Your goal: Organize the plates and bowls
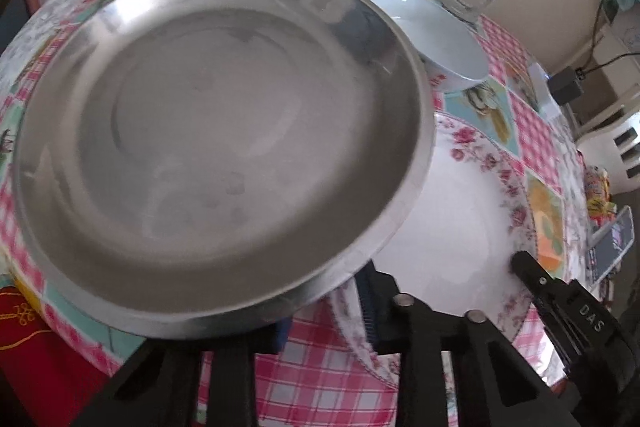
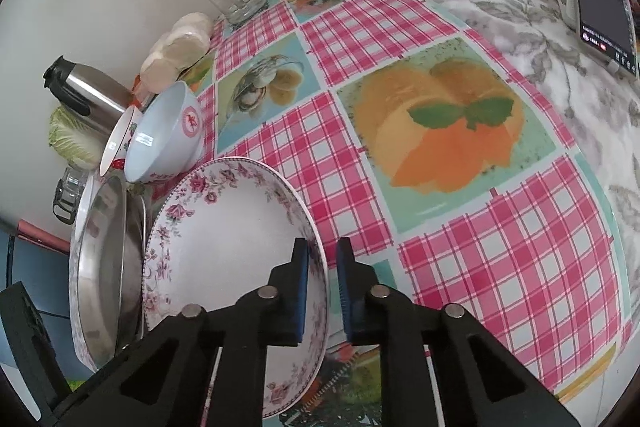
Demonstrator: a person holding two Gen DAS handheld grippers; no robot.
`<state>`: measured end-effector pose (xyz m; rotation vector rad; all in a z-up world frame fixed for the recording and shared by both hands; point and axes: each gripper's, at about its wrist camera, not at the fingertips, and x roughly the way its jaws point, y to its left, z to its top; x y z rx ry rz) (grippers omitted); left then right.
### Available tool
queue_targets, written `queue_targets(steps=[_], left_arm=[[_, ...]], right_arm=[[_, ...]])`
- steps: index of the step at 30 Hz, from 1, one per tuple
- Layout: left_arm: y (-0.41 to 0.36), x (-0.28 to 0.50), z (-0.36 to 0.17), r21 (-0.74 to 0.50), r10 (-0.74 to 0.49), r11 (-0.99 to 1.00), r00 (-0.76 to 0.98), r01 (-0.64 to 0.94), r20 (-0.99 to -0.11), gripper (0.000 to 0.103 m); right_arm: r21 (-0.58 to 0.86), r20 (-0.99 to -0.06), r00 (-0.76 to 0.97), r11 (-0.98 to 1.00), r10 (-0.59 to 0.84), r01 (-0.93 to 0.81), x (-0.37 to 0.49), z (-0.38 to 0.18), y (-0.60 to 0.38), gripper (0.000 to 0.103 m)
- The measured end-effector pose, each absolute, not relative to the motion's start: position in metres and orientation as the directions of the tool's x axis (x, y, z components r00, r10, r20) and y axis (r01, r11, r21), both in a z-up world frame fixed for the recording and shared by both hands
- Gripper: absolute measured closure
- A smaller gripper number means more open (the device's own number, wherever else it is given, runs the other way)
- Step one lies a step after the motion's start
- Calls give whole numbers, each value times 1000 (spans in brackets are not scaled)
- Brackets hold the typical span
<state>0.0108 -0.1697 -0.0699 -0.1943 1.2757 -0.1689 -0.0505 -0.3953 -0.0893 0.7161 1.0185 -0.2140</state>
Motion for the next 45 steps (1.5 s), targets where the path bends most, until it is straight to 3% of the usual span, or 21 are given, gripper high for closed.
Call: queue_targets(steps=[1,14,28,45], left_arm=[[-173,9,-70,-241,-242,970,278,37,-930,84],[-222,-13,-70,-268,-318,933,201,240,-926,85],[-213,7,-78,-345,-376,923,210,169,-903,82],[-224,10,-78,-291,-346,927,242,235,-907,84]], right_arm=[[445,-836,526,756,158,480,-51,-89,-395,89],[446,-846,524,674,101,589,-76,-92,-434,87],[424,-848,524,692,78,584,-75,-92,-433,85],[433,-836,544,700,75,569,-75,-92,-433,85]])
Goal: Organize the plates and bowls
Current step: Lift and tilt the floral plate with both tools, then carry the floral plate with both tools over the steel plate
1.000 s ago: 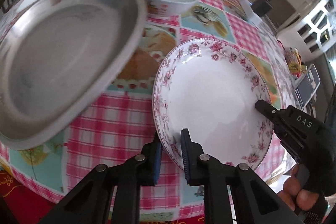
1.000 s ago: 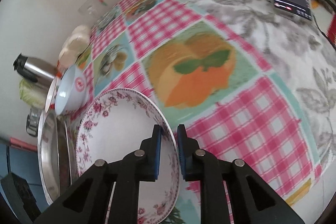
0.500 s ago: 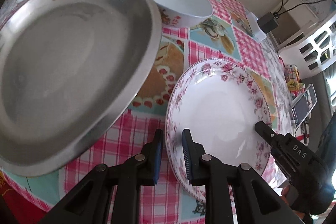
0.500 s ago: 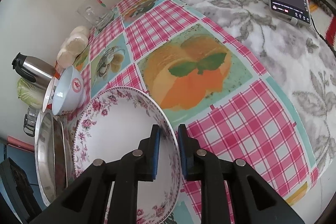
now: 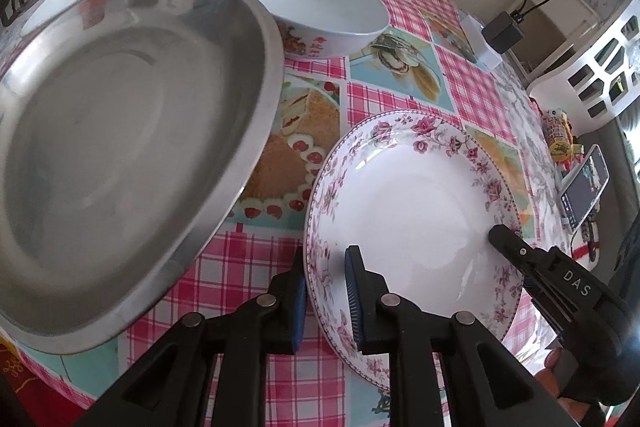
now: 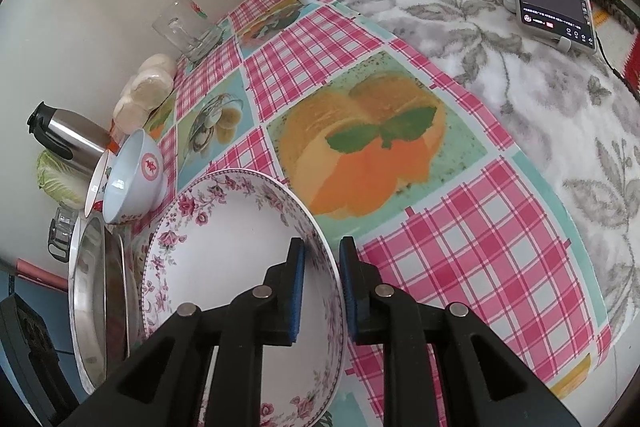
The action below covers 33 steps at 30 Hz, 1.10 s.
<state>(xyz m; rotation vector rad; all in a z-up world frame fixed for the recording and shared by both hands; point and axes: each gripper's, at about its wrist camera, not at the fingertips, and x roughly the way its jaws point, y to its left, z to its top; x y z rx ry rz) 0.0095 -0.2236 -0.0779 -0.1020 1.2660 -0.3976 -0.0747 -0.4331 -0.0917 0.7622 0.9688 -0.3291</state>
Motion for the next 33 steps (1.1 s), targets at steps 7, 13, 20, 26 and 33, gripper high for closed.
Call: queue_targets(steps=[7,13,20,26,33], left_arm=[[-227,9,-67,-269,-340,926,272,266,-900,84],[-230,9,-57,-256,-340,923,298,288,-892,84],[-228,10,-50,-276,-363,915,299,295,-883,83],[-224,7,-30,-300,-401,900,331,317,-854,84],[-212,5,7,-317,-448,879,390,355,-805,84]], right_arm=[[427,-836,542,715,79,554,-75,-90,-432,86],[437,-818,571,726,75,531,-77,-78,-431,86],[438,-806,588,731,62,523,-79,-68,-431,86],[440,-768,640,747,25,498,-86,-42,-429,86],[451,-693,721,769,-17,453,-92,-3,-418,86]])
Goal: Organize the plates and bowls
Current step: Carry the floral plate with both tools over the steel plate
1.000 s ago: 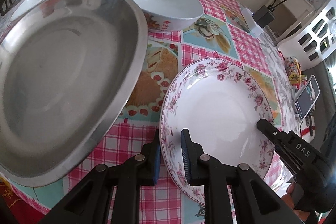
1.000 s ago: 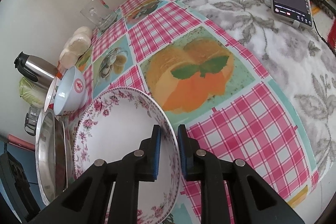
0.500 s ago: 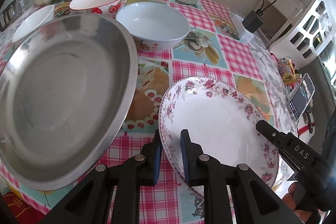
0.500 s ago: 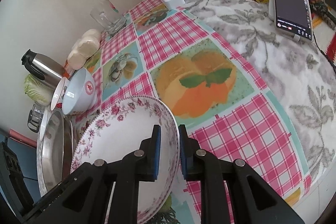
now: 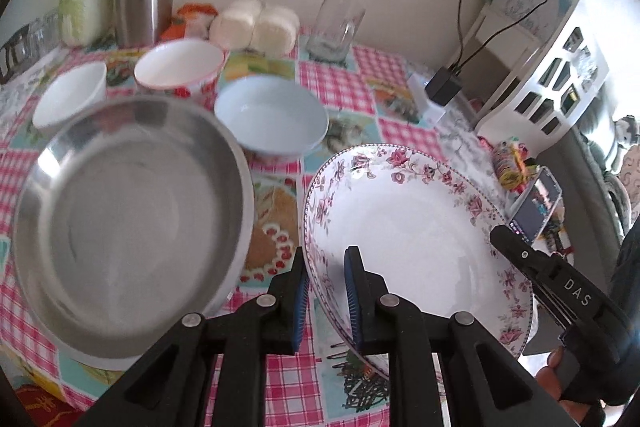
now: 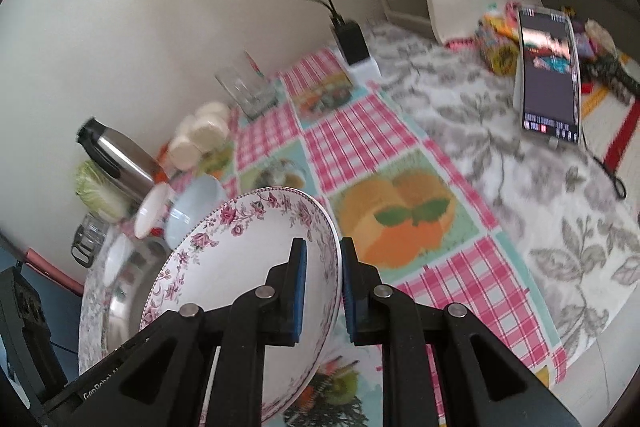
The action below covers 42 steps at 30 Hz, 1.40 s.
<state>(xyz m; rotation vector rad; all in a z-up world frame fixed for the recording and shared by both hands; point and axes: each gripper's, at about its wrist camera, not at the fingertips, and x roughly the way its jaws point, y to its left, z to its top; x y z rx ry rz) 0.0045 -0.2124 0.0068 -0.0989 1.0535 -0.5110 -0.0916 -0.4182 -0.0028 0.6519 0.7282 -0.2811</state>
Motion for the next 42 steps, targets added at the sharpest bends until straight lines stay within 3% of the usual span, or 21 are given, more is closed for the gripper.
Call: queue_targets(steps=[12,42], left_arm=[[-165,18,27,-387,-495,865,414,320,-764,83],[-20,74,27,-478,-474,870,467,119,-747,84]], right_arm=[[458,-668,744,797,15,394,-81,14,-383,86],[420,-695,708,871,127,256,-6,13,-256,86]])
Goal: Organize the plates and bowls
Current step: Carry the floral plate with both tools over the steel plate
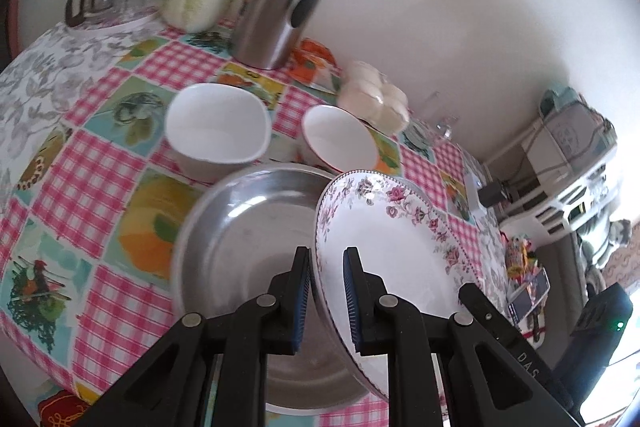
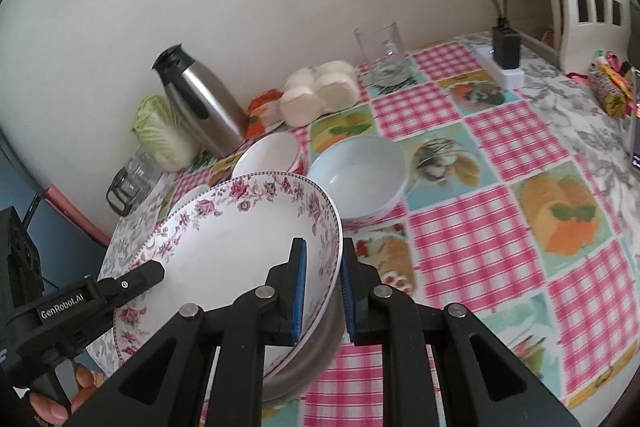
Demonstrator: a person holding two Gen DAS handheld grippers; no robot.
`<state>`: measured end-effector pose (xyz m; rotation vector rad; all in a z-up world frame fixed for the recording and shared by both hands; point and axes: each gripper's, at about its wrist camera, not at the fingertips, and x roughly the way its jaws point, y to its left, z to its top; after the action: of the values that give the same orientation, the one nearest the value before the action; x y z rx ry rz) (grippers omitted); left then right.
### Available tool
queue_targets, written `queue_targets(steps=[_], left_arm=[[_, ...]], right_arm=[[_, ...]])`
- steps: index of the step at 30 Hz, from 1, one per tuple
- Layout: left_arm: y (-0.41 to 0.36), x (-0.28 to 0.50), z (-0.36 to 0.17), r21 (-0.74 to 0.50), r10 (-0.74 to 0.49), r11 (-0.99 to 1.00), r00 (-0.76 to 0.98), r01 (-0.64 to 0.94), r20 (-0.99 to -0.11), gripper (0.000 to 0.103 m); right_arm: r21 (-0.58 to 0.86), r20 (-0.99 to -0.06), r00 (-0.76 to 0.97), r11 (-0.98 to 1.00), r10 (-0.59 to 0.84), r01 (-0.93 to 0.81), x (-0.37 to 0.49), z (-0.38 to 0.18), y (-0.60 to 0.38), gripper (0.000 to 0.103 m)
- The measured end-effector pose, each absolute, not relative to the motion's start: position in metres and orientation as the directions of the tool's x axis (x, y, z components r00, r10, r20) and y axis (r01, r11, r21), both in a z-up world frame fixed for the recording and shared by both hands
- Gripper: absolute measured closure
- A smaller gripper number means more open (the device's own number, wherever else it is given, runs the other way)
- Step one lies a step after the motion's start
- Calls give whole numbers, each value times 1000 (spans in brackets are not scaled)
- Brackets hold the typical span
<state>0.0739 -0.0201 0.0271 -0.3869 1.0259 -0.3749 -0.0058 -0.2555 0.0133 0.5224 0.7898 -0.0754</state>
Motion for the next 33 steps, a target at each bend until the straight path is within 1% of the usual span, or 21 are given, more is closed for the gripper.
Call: queue_targets(steps=[5,9,14,24,33], left_arm=[[2,85,15,-477,-449,877,461,63,-765,84],[14,92,1,-478,-439,878,441,24,-783,86],[14,99,-19,-473,-432,881,400,-4,-808,86],[10,104,-38,-483,-443,875,361,-24,-821,86],[0,107,-44,-439,-407,899,347,-15,-845,86]], right_arm=[[420,-711,687,875,152,241,10,2,-234,86],[414,-734,658,878,166,240,19,-10,-224,86],[406,-762,626,876,169,259,26,-24,-222,86],[420,-786,592,859,182,294,31,-41,-228,86],[416,-794,581,856,179,305,36,-45,-230,86]])
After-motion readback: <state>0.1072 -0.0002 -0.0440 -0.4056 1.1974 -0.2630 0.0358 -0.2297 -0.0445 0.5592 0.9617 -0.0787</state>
